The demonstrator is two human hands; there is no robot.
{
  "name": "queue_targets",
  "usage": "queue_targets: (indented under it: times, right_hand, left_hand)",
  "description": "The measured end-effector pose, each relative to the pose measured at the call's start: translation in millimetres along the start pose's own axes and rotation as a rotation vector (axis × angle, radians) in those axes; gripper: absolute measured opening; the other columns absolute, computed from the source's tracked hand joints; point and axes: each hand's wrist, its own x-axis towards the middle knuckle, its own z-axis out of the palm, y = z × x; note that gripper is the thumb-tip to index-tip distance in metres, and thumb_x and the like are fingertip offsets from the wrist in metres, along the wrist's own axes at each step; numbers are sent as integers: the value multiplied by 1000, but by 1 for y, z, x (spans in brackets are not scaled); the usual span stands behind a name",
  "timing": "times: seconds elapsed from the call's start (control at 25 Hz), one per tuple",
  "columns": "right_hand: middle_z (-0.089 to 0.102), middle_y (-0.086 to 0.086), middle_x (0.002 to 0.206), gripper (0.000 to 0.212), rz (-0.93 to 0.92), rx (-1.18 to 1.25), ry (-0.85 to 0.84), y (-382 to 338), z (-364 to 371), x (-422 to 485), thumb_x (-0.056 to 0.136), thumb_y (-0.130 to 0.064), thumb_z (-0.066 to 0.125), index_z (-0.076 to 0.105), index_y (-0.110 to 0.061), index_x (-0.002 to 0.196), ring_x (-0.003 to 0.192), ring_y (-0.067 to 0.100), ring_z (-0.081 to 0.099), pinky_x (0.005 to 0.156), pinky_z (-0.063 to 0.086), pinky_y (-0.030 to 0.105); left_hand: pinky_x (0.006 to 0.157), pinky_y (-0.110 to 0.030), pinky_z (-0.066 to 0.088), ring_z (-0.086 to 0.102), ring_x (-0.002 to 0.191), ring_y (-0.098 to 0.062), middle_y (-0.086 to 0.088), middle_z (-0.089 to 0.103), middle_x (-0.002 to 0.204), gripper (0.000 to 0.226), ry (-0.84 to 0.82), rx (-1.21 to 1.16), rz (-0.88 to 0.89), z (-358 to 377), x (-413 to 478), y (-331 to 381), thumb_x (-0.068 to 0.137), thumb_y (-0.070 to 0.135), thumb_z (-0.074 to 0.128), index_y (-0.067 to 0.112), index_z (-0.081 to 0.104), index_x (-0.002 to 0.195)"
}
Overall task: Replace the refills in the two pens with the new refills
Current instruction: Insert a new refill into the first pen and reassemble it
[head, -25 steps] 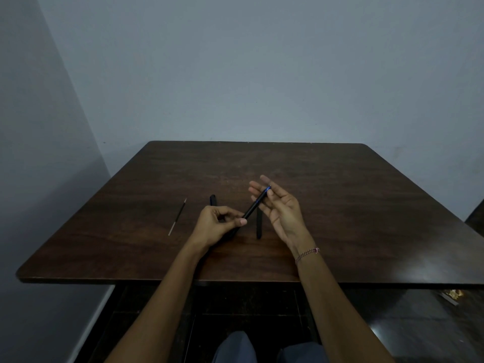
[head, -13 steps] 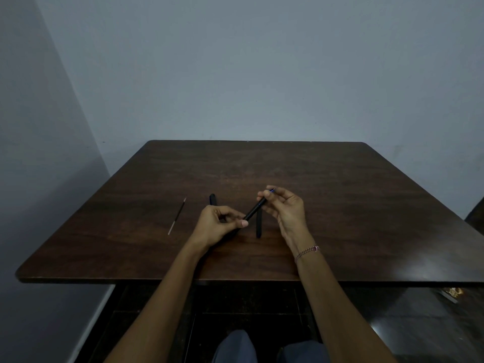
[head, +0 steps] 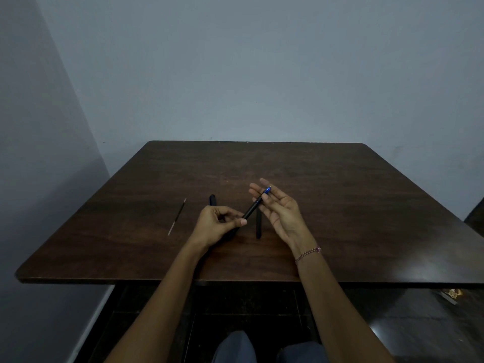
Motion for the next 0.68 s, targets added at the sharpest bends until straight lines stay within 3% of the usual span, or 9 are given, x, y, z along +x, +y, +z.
queue_targets:
  times: [0.16, 0.44, 0.68]
  right_hand:
    - [71, 10, 109, 31, 20, -15, -17, 0, 0, 0, 92, 5, 46, 59, -7, 117, 106, 20, 66, 85, 55, 26]
    - [75, 8, 87, 24, -28, -119, 139, 2, -1, 2, 73, -4, 69, 67, -10, 96, 85, 18, 72, 69, 57, 24]
    - [67, -2, 69, 21, -109, -216, 220, 4, 1, 4, 71, 1, 71, 56, -13, 73, 70, 12, 67, 69, 57, 24]
  left_hand:
    - [58, -14, 48, 58, 56, -3, 3, 62, 60, 11, 1, 6, -3, -1, -1, 1, 73, 18, 79, 19, 73, 81]
    - [64, -15, 47, 62, 60, -2, 6, 65, 61, 12, 7, 31, 19, -1, 0, 0, 71, 22, 81, 24, 73, 80]
    - [62, -6, 46, 62, 60, -2, 9, 66, 57, 13, -14, 13, 26, 0, -1, 0, 69, 21, 81, 29, 72, 75]
